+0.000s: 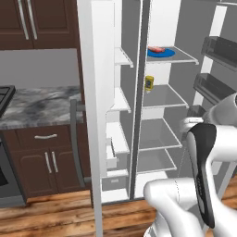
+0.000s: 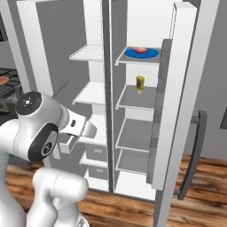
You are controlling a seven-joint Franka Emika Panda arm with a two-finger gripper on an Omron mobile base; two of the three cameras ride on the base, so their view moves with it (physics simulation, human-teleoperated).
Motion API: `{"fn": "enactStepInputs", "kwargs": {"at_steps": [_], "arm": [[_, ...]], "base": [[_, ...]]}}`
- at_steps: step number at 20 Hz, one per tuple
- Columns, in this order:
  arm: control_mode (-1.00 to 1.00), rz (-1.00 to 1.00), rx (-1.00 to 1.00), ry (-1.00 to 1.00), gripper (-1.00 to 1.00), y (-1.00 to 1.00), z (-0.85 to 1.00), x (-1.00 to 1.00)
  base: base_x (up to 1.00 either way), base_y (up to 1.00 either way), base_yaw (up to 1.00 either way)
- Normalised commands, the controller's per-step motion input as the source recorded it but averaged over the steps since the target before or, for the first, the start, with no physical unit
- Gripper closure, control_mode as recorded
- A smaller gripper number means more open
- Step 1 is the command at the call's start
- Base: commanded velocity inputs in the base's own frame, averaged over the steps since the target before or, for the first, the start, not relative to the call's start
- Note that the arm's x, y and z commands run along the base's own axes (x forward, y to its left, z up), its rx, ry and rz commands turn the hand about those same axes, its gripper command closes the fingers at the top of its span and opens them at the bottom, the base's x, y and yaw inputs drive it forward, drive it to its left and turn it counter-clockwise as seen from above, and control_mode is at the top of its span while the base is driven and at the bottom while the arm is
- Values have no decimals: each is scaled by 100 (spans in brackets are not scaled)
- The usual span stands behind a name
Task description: Retrieve the steak from the fridge and place it on the saucepan with marinade on the stove.
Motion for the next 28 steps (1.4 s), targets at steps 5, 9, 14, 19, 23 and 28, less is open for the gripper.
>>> {"fn": "enactStepInputs", "kwargs": {"at_steps": [5,9,14,19,23,28], "arm": [[-100,0,0,0,-100,0,-2,10],[100,0,0,0,-100,-1,-3,0],[100,0,0,0,-100,0,0,0],[100,0,0,0,-100,0,0,0],[100,0,0,0,-100,0,0,0],[100,0,0,0,-100,0,0,0]], "base": [[0,0,0],[0,-20,0],[0,-44,0],[2,-28,0],[44,2,0],[77,4,0]]}}
